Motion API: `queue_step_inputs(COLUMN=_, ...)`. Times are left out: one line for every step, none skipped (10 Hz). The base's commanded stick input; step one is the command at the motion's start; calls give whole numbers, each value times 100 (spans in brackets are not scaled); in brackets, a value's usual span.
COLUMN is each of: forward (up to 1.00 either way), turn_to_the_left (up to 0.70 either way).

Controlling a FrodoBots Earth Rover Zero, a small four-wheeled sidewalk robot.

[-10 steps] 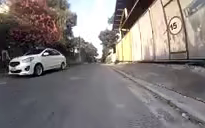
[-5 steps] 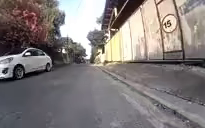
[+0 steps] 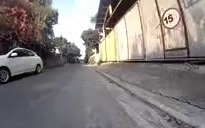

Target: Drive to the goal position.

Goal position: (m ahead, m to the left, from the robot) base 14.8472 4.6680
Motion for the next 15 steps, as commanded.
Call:
queue_step_inputs(forward=91, turn_to_the_left=0)
queue_step_inputs(forward=91, turn_to_the_left=0)
queue_step_inputs(forward=91, turn_to_the_left=0)
queue_step_inputs(forward=91, turn_to_the_left=0)
queue_step_inputs(forward=91, turn_to_the_left=0)
queue_step_inputs(forward=91, turn_to_the_left=0)
queue_step_inputs(forward=91, turn_to_the_left=0)
queue_step_inputs(forward=91, turn_to_the_left=0)
queue_step_inputs(forward=91, turn_to_the_left=0)
queue_step_inputs(forward=91, turn_to_the_left=0)
queue_step_inputs(forward=91, turn_to_the_left=0)
queue_step_inputs(forward=91, turn_to_the_left=0)
queue_step_inputs(forward=91, turn_to_the_left=0)
queue_step_inputs(forward=91, turn_to_the_left=0)
queue_step_inputs(forward=91, turn_to_the_left=0)
